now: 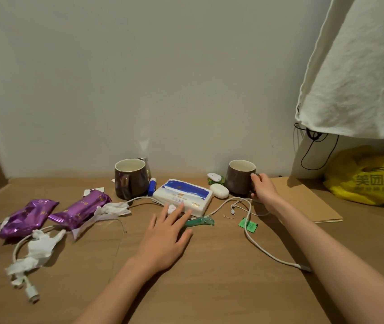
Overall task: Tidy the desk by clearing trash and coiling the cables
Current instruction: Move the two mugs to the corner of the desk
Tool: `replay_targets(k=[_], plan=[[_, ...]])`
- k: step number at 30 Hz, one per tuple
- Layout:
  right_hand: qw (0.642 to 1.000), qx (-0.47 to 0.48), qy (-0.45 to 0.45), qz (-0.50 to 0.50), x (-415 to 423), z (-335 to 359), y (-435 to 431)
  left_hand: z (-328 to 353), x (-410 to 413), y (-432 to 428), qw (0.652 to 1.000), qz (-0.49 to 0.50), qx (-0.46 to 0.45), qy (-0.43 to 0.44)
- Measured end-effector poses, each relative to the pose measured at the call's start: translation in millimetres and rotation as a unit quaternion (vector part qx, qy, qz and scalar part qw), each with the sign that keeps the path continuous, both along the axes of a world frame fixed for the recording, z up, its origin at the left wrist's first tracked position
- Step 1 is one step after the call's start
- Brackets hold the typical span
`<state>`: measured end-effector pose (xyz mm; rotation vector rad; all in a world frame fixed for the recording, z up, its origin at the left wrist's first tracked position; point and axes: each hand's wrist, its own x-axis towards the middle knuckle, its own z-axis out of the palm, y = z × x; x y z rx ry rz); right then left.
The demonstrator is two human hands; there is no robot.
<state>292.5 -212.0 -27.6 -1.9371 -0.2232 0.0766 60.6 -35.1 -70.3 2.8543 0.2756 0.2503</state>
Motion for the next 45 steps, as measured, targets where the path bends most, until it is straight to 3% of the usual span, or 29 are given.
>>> replay_targets(k=[3, 6, 9, 11, 15, 22, 30, 41, 45], plan=[[0.998, 0.025, -0.049, -0.018, -8, -1, 3, 2, -4, 1, 1.0, -0.004, -0.014, -0.027], [0.994, 0.048, -0.095, -0.035, -16, 7, 1, 9, -8, 6, 0.986, 0.0, -0.046, -0.158], [0.991, 0.068, -0.113, -0.024, -26, 17, -4, 25, -9, 21, 0.928, 0.072, -0.167, -0.325], [0.99, 0.079, -0.119, -0.015, -36, 24, -5, 41, -8, 41, 0.875, 0.143, -0.266, -0.379], [0.987, 0.099, -0.128, 0.011, -58, 35, 0, 60, -4, 86, 0.778, 0.221, -0.473, -0.35], [0.98, 0.134, -0.136, 0.063, -87, 40, 11, 62, 9, 121, 0.669, 0.266, -0.654, -0.231], [0.978, 0.117, -0.144, 0.099, -98, 40, 21, 58, 19, 135, 0.696, 0.235, -0.674, -0.082], [0.979, 0.111, -0.11, 0.129, -109, 38, 32, 64, 23, 135, 0.735, 0.23, -0.631, -0.093], [0.977, 0.114, -0.114, 0.141, -119, 46, 41, 73, 9, 134, 0.718, 0.2, -0.654, -0.127]])
